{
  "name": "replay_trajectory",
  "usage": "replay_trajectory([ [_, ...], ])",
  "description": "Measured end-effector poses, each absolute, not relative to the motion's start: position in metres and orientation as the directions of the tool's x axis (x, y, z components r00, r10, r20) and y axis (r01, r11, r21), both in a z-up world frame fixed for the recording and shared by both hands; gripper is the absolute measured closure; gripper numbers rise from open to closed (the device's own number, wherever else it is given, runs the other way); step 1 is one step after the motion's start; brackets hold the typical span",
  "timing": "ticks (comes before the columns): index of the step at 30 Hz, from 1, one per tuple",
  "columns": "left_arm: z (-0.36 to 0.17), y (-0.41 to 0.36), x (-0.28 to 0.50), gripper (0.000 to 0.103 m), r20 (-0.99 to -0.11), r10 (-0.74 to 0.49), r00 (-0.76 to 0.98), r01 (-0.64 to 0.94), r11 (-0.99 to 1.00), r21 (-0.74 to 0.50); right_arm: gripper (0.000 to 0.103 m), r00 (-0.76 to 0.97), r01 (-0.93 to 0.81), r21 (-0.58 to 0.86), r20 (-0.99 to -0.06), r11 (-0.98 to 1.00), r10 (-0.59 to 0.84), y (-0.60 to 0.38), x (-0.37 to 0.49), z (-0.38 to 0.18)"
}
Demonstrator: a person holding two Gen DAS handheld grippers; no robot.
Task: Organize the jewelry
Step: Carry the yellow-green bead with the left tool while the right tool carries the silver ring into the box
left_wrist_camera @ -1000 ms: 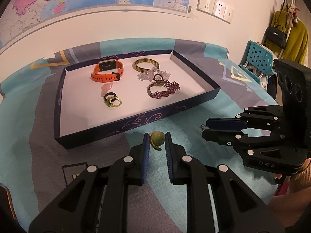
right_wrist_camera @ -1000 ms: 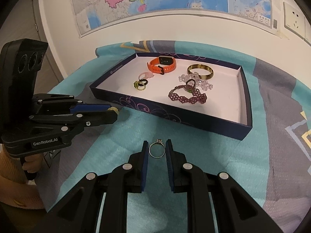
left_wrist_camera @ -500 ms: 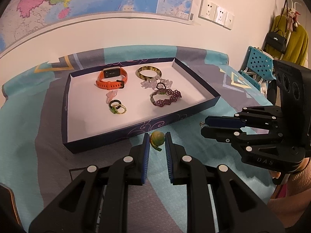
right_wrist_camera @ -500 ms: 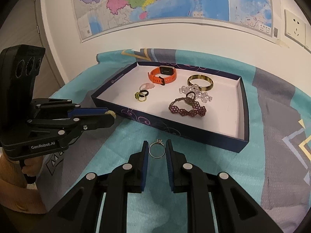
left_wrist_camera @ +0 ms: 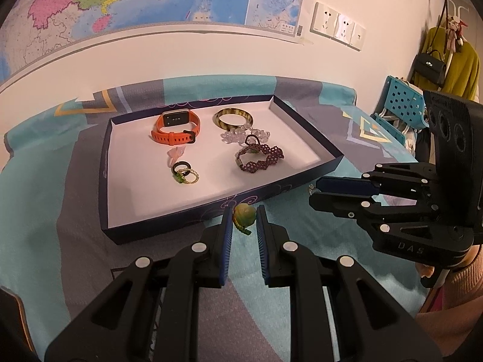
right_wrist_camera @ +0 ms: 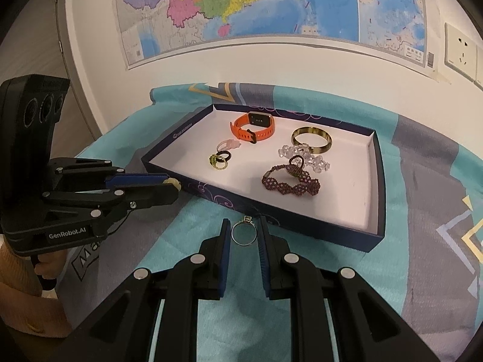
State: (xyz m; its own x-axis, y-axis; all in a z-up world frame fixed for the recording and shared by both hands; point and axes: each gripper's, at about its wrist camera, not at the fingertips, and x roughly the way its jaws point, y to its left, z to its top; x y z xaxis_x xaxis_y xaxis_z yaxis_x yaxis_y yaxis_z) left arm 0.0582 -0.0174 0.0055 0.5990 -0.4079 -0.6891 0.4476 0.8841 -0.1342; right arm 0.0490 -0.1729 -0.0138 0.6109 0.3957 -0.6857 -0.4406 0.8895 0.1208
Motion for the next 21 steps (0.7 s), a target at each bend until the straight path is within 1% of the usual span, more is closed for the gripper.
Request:
replay_trajectory([
  [21, 0.012, -0.017, 0.07, 0.087, -0.676, -0.406, 0.615, 0.439, 0.888, -0.134, 0.087, 0.631, -0.436, 0.109, -0.671, 0.893, 0.39, -0.173, 0.063, -0.006],
])
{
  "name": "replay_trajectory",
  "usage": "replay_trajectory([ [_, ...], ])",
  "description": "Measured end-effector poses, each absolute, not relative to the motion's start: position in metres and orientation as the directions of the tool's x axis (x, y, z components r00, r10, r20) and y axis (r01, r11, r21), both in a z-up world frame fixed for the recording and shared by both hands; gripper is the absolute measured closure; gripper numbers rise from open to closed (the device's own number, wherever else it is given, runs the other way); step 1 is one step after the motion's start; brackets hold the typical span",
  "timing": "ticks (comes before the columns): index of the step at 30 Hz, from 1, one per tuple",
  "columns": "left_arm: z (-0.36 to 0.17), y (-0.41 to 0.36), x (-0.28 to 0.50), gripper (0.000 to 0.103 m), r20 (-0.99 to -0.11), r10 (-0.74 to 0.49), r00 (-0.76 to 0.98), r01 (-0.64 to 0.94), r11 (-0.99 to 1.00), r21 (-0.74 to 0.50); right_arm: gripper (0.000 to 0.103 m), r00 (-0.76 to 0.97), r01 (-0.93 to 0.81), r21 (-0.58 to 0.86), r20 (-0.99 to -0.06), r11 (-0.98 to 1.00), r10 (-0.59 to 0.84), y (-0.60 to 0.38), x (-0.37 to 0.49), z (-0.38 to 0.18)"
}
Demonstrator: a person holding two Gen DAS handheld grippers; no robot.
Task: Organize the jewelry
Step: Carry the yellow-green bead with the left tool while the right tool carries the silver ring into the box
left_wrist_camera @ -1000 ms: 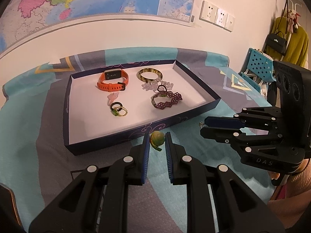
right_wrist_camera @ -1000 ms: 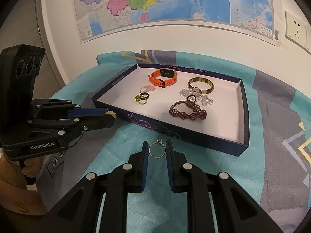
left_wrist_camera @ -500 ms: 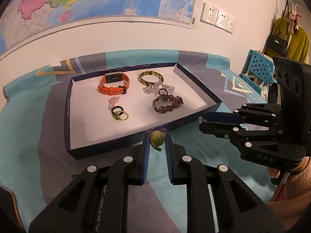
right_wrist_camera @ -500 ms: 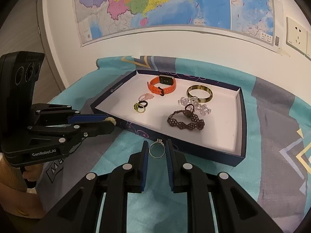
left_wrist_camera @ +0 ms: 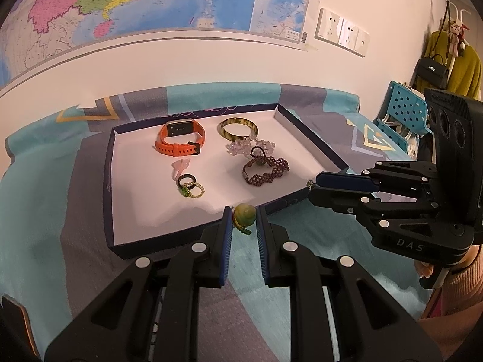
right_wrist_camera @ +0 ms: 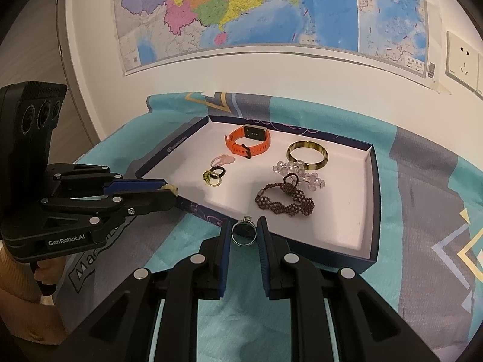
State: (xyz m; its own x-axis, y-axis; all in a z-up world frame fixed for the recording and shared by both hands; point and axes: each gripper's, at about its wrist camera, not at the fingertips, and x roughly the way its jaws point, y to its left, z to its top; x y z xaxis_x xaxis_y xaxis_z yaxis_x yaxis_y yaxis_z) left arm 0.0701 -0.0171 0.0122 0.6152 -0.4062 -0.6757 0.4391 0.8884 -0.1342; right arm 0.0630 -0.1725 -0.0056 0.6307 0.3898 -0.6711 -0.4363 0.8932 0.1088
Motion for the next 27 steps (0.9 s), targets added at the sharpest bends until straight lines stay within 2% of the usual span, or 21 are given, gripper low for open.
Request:
replay_trajectory([
  [27, 0.009, -0.015, 0.092, 0.087, -0.684, -0.389, 0.617, 0.413, 0.9, -0.14, 0.087, 0.636, -0.433, 0.089, -0.675, 0.897, 0.374, -0.168, 0.088, -0.009],
])
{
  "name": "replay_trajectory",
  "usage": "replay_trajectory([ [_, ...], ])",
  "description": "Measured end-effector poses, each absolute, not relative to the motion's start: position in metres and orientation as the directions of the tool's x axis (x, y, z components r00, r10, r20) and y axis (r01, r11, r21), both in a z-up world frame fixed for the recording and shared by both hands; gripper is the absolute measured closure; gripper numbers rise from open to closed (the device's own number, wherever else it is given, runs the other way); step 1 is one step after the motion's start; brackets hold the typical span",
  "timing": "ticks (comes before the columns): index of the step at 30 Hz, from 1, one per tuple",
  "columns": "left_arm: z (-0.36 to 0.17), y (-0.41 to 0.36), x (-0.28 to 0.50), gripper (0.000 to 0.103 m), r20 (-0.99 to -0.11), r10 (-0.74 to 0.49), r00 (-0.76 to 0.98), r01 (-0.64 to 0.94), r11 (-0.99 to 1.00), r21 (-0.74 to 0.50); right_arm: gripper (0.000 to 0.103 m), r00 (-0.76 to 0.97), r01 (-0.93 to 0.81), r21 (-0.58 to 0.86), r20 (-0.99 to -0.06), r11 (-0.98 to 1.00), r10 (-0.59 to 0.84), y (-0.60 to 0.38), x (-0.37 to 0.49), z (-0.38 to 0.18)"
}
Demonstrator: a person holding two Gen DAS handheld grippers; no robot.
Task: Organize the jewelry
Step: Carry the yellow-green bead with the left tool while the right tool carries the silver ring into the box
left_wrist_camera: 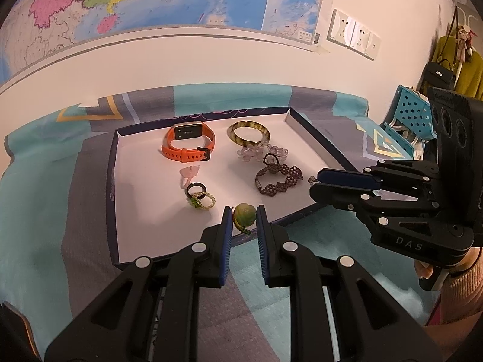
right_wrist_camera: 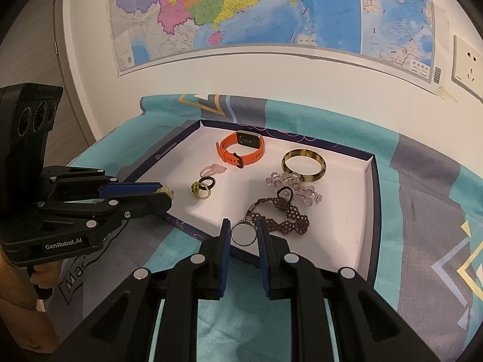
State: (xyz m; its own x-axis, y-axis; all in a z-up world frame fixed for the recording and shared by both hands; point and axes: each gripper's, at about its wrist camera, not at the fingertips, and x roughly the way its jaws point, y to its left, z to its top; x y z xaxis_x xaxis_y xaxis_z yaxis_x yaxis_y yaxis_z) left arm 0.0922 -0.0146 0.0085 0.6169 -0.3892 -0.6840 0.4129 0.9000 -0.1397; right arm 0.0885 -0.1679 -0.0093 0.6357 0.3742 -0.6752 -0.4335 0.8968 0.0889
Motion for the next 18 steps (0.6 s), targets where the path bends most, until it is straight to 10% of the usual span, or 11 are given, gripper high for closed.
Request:
replay_trajectory([
  [18, -0.004, -0.011, 0.112, 0.087, -0.707, -0.36, 0.608, 0.378, 0.915, -0.141, 0.087, 0.619, -0.417, 0.083, -0.703, 0.905, 0.35, -0.162, 0.111, -0.022],
])
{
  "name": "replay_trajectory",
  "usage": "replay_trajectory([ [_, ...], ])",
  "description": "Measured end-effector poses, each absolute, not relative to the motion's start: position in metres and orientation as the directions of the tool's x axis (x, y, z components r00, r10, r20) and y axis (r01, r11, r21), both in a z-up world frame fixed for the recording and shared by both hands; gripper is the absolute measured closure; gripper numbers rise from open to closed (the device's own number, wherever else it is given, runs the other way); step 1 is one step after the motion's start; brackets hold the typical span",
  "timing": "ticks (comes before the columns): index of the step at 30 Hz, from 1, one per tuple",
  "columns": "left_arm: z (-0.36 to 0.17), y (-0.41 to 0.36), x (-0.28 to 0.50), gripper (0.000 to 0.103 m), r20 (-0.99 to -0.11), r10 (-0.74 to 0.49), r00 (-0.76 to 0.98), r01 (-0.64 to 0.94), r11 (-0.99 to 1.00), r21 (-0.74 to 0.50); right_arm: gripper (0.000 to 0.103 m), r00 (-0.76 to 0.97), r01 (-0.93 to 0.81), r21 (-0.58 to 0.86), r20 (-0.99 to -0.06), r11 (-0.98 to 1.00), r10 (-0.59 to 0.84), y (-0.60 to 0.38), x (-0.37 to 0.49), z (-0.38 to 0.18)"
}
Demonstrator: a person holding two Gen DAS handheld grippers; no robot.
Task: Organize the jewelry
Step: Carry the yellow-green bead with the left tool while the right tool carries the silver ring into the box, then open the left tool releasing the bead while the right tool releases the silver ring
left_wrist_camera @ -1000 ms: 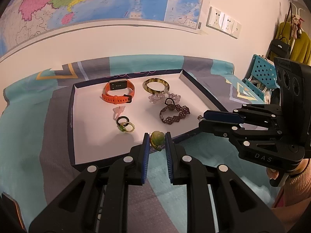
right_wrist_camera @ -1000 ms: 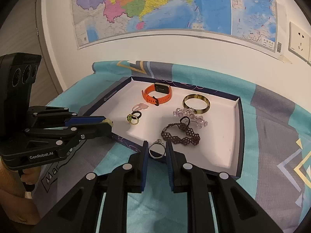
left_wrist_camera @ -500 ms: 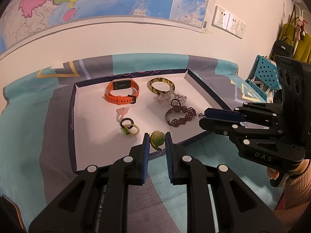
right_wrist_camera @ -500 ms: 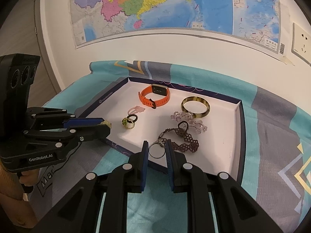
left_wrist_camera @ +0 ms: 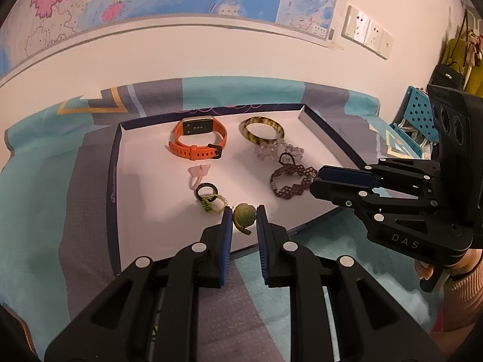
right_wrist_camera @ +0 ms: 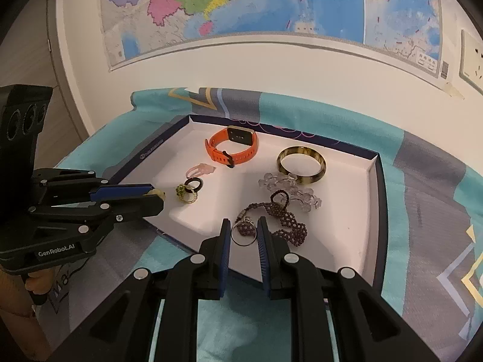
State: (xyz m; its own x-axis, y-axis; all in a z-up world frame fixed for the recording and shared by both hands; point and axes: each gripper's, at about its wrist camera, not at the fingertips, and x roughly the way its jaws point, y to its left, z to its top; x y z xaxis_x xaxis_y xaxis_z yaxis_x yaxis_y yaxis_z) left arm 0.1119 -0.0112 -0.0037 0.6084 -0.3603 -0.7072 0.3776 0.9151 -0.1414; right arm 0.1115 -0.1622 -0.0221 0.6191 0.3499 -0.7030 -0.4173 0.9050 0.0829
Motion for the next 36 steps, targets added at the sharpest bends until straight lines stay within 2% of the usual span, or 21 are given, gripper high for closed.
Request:
replay_trajectory([
  [36, -0.028, -0.007, 0.139, 0.085, -0.756, -0.293, 0.586, 0.296, 0.945, -0.136, 0.087, 0.582, -0.385, 0.055, -0.76, 0.921, 0.289, -0.156, 0.138, -0.043],
])
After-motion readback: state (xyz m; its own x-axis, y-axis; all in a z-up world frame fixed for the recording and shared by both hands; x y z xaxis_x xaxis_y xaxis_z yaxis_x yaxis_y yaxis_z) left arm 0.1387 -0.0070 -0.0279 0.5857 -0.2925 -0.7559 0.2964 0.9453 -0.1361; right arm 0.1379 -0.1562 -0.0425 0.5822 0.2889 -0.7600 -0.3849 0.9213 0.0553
